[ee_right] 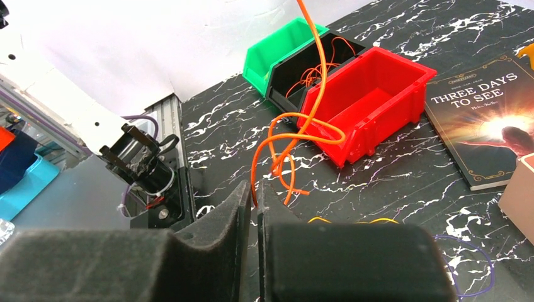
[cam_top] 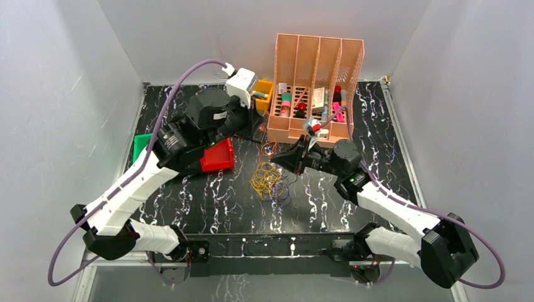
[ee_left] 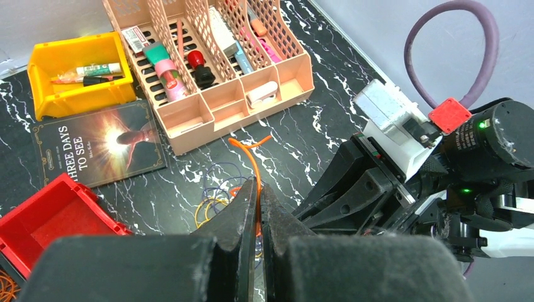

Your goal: Untangle the cables

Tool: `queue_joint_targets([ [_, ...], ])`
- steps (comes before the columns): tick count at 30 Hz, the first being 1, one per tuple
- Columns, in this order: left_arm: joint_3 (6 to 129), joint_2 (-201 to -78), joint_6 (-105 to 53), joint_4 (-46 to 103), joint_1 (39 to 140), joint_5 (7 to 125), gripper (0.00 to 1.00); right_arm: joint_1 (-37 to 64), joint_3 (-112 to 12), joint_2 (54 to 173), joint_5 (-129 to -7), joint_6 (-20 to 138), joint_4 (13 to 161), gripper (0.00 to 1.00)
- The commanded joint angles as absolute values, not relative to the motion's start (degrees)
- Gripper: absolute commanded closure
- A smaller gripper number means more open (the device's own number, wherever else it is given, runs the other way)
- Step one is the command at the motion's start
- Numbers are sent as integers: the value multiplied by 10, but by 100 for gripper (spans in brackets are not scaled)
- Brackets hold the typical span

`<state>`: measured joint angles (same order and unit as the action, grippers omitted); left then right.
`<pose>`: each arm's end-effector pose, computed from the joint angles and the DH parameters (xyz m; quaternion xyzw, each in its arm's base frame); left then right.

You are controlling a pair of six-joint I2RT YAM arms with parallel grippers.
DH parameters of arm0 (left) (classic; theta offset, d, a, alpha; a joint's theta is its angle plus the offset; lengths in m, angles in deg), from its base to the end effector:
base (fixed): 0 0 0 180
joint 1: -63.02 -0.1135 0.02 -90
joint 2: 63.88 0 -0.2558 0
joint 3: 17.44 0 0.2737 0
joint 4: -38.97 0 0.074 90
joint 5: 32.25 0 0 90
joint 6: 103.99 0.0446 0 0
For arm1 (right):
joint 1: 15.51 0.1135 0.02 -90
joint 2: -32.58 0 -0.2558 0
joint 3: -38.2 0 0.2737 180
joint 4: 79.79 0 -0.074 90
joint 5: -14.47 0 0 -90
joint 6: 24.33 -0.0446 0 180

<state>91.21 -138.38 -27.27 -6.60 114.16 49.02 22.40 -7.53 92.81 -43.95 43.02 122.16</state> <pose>0.1897 -0.2246 0.4903 0.2048 0.7456 -0.2867 0.5656 0.1979 0.1837 0.2815 -0.2870 0.6020 0.5197 0.5340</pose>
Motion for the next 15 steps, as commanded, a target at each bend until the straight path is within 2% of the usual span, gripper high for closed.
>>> queue_joint_targets([
  [1, 908, -1353, -272, -51, 1144, 477, 100, 224, -74, 929, -434, 427, 1255, 86],
  [4, 907, -1349, -272, -51, 1144, 475, 100, 224, -69, 930, -436, 427, 1254, 91],
  [15, 923, -1342, -261, -52, 1144, 438, 100, 224, -25, 929, -435, 424, 1246, 99],
])
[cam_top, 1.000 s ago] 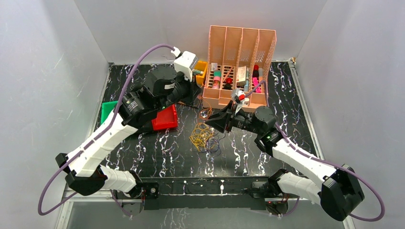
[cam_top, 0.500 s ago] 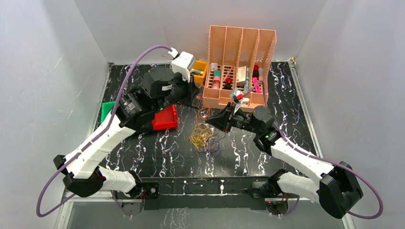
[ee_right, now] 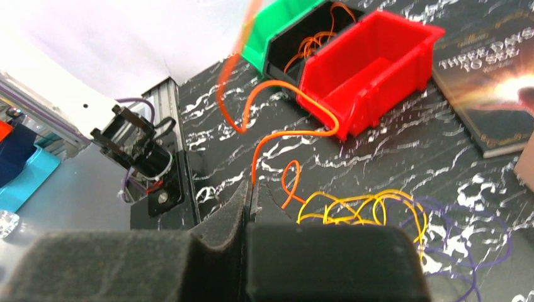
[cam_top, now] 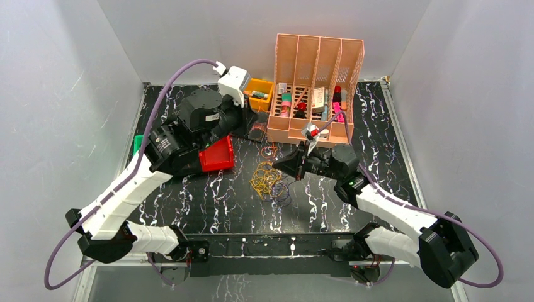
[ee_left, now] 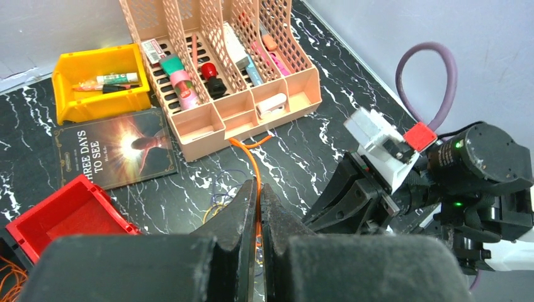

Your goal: Untangle the cables

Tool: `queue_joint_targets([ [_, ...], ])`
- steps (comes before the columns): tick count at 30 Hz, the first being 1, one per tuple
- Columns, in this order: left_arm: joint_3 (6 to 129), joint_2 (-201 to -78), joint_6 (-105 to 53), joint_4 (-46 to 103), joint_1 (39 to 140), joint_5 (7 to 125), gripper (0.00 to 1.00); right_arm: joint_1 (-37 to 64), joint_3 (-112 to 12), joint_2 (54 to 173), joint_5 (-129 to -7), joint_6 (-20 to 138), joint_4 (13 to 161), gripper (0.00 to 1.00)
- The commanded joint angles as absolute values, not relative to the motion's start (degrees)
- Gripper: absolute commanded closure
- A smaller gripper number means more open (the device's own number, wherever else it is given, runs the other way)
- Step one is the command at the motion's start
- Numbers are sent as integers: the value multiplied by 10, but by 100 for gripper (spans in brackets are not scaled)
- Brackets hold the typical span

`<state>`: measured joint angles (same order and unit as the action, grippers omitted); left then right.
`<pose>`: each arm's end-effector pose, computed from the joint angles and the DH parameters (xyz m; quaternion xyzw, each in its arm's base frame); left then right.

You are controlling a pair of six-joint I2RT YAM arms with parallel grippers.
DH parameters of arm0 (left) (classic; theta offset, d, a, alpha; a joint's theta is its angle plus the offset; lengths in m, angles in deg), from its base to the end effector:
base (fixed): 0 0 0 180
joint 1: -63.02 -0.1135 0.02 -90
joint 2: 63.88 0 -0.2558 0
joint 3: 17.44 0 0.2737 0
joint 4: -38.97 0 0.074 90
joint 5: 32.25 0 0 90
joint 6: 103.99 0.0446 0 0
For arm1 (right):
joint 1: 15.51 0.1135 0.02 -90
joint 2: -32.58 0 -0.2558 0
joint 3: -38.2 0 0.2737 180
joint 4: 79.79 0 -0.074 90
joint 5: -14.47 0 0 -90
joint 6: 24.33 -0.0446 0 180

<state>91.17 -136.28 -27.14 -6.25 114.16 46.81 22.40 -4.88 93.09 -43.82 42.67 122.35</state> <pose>0.1822 -0.2126 0.5006 0.1879 0.7359 -0.2826 0.5859 0.1961 0.1824 0.2634 -0.2838 0.6201 0.5182 0.5161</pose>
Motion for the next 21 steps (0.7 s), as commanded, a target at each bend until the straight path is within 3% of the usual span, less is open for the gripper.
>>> queue_joint_targets([
  [1, 927, -1344, -259, -54, 1144, 430, 100, 224, -16, 929, -435, 422, 1246, 99],
  [14, 993, -1372, -219, -125, 1144, 298, 100, 224, 44, 895, -456, 418, 1222, 99],
  [18, 995, -1369, -220, -134, 1144, 299, 100, 224, 11, 891, -448, 411, 1218, 91],
  [21, 995, -1361, -219, -137, 1144, 310, 100, 224, -22, 891, -433, 404, 1217, 78],
])
